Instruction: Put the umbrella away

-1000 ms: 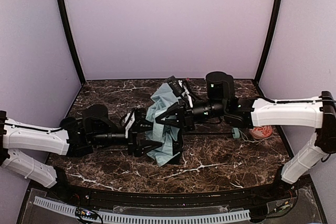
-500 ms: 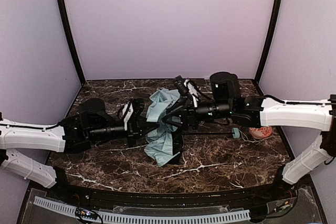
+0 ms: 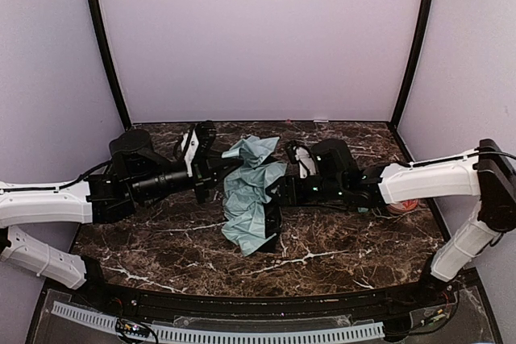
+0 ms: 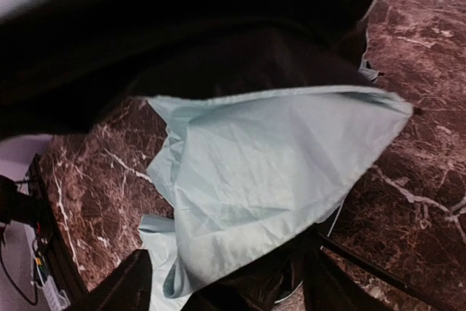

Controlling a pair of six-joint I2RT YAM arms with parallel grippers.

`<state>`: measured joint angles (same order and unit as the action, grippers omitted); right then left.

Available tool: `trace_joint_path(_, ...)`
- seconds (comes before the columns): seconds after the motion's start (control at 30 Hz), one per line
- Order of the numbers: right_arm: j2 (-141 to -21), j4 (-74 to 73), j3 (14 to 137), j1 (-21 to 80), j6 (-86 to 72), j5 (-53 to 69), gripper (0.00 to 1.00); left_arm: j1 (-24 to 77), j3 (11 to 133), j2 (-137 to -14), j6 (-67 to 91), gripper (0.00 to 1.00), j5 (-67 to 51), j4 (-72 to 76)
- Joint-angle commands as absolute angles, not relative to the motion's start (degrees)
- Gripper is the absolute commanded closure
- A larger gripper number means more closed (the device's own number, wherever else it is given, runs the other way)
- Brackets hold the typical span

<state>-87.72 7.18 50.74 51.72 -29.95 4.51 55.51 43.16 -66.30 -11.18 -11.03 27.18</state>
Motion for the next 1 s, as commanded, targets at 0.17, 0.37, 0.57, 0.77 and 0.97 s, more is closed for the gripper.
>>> trace_joint_path(0.17,-93.8,15.4,59.1,48.0,-28.7,18.7,1.00,55.5,48.6,-60.6,-14.2,1.00,-7.9,21.8)
trace_joint_path(0.37,-87.8,16.5,64.3,47.1,-17.9,45.9,1.00,55.5,48.5,-55.8,-16.1,1.00,-3.3,16.5)
trace_joint_path(0.57,-84.8,24.8,61.7,43.9,-19.7,52.1,0.98,55.6,48.0,-52.1,-13.7,1.00,-5.5,15.0)
trace_joint_path(0.77,-96.1,44.5,56.9,37.0,-37.4,56.4,0.93,55.7,49.6,-51.1,-12.3,1.00,-10.1,16.0)
trace_joint_path(0.97,-100.2,24.1,59.0,32.6,-27.6,39.5,1.00,55.9,50.2,-51.7,-12.7,1.00,-8.0,14.3)
